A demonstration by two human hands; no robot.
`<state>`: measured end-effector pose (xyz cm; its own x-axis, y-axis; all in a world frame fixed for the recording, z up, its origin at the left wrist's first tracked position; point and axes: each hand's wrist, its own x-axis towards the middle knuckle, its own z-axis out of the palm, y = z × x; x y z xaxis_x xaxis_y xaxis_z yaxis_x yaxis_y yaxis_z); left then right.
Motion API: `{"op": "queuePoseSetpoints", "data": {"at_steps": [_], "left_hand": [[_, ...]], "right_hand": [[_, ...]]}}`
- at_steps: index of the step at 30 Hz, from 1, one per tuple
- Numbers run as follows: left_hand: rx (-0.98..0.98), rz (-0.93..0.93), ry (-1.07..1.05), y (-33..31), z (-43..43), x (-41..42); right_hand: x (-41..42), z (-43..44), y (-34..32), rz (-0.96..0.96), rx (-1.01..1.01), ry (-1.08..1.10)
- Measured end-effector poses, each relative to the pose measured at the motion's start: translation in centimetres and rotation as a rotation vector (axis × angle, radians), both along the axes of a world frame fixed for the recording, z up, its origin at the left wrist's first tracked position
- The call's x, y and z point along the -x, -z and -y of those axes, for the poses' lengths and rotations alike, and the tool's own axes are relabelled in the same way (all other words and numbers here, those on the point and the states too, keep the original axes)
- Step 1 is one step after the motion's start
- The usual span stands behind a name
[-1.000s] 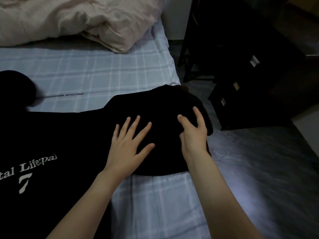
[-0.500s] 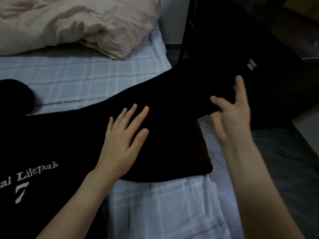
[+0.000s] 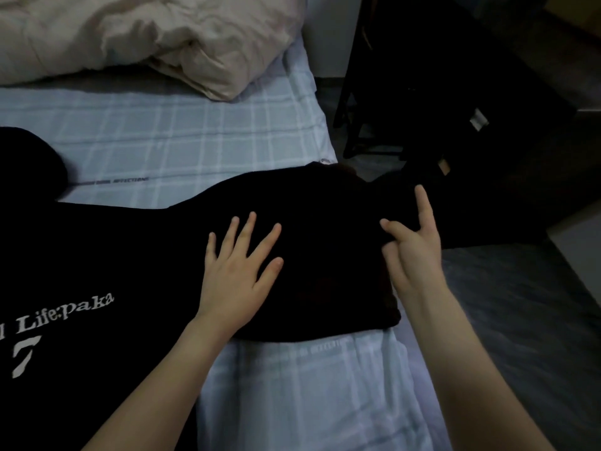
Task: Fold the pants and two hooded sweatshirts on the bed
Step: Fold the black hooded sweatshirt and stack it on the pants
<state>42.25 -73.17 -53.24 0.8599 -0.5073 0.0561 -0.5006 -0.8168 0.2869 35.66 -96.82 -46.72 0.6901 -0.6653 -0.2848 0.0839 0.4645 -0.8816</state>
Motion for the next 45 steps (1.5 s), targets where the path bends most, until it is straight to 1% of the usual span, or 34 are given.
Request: {"op": "queuePoseSetpoints", "data": {"at_steps": [2, 3, 5, 6, 7, 9, 11, 13, 14, 16, 17, 19, 20, 22, 23, 25, 26, 27, 28, 29, 30, 32, 35, 39, 41, 43, 44, 45], "left_hand": [[0.075, -0.045, 0.009, -0.3, -0.4, 0.0], [0.155, -0.089, 0.019, -0.7, -0.6, -0.2], [0.378, -0.186, 0.023, -1.8, -1.4, -0.4], [0.475, -0.201, 0.011, -2.3, -2.3, -0.6], [0.524, -0.173, -0.01, -2.7, -3.3, -0.7], [0.489, -0.043, -0.087, -3.2, -6.4, -0.9], [0.368, 0.07, -0.216, -2.9, -10.8, -1.0], [0.201, 0.115, -0.374, -2.0, -16.0, -1.0], [0.126, 0.093, -0.448, -1.3, -18.7, -1.0], [0.007, -0.011, -0.553, 0.5, -23.2, -1.0], [-0.061, -0.06, -0.568, 1.5, -24.7, -0.8], [-0.197, -0.119, -0.518, 3.9, -26.3, -0.2], [-0.234, -0.144, -0.498, 5.0, -26.5, 0.1], [-0.198, -0.162, -0.49, 6.5, -26.9, 0.2], [-0.135, -0.181, -0.472, 6.7, -27.3, 0.0], [0.057, -0.246, -0.407, 5.6, -29.1, -0.4], [0.15, -0.227, -0.384, 4.8, -30.9, -0.7], [0.161, -0.136, -0.38, 4.1, -32.9, -1.0], [0.089, -0.024, -0.409, 3.6, -35.2, -1.3], [-0.006, 0.025, -0.454, 3.3, -37.7, -1.5], [-0.091, 0.016, -0.487, 3.1, -39.9, -1.5], [-0.187, -0.053, -0.466, 4.1, -42.7, -1.1], [-0.159, -0.067, -0.426, 6.6, -43.7, -0.4], [-0.099, -0.002, -0.431, 8.0, -44.2, -0.8], [-0.077, -0.005, -0.433, 8.0, -44.3, -0.8], [-0.063, -0.017, -0.423, 7.9, -44.2, -0.8], [-0.057, -0.016, -0.42, 7.9, -44.2, -0.8], [-0.052, -0.013, -0.423, 7.9, -44.3, -0.9]], "right_hand": [[-0.5, -1.1, -2.1, 0.105, 0.008, -0.062], [-0.7, -1.9, -2.9, 0.157, 0.001, -0.098], [-1.3, -4.0, -4.3, 0.236, -0.03, -0.173], [-1.6, -5.3, -4.8, 0.257, -0.051, -0.207], [-1.9, -6.7, -5.1, 0.273, -0.076, -0.243], [-2.3, -9.5, -5.1, 0.3, -0.134, -0.321], [-2.6, -12.3, -4.8, 0.324, -0.201, -0.395], [-3.0, -15.3, -4.3, 0.346, -0.249, -0.468], [-3.2, -17.0, -3.8, 0.351, -0.261, -0.504], [-3.7, -20.6, -2.7, 0.343, -0.277, -0.576], [-4.0, -22.6, -2.1, 0.328, -0.284, -0.603], [-4.6, -26.6, -0.8, 0.277, -0.29, -0.626], [-4.8, -28.6, -0.2, 0.248, -0.287, -0.632], [-5.2, -32.2, 0.7, 0.193, -0.276, -0.646], [-5.4, -33.8, 1.1, 0.167, -0.274, -0.652], [-5.8, -36.9, 1.8, 0.137, -0.285, -0.664], [-6.0, -38.5, 2.2, 0.133, -0.293, -0.667], [-6.2, -39.9, 2.6, 0.133, -0.302, -0.665], [-6.3, -41.3, 3.0, 0.137, -0.315, -0.66], [-6.5, -42.8, 3.6, 0.144, -0.331, -0.656], [-6.5, -44.2, 4.4, 0.145, -0.345, -0.652], [-6.2, -46.8, 6.1, 0.101, -0.329, -0.637], [-5.2, -49.5, 9.0, -0.031, -0.216, -0.575], [-4.6, -51.3, 10.6, -0.11, 0.007, -0.526], [-4.5, -52.2, 10.0, -0.117, 0.154, -0.546], [-4.1, -53.3, 9.7, -0.08, 0.281, -0.629], [-4.0, -53.7, 9.8, -0.078, 0.289, -0.645], [-3.8, -54.0, 9.9, -0.099, 0.231, -0.633]]}}
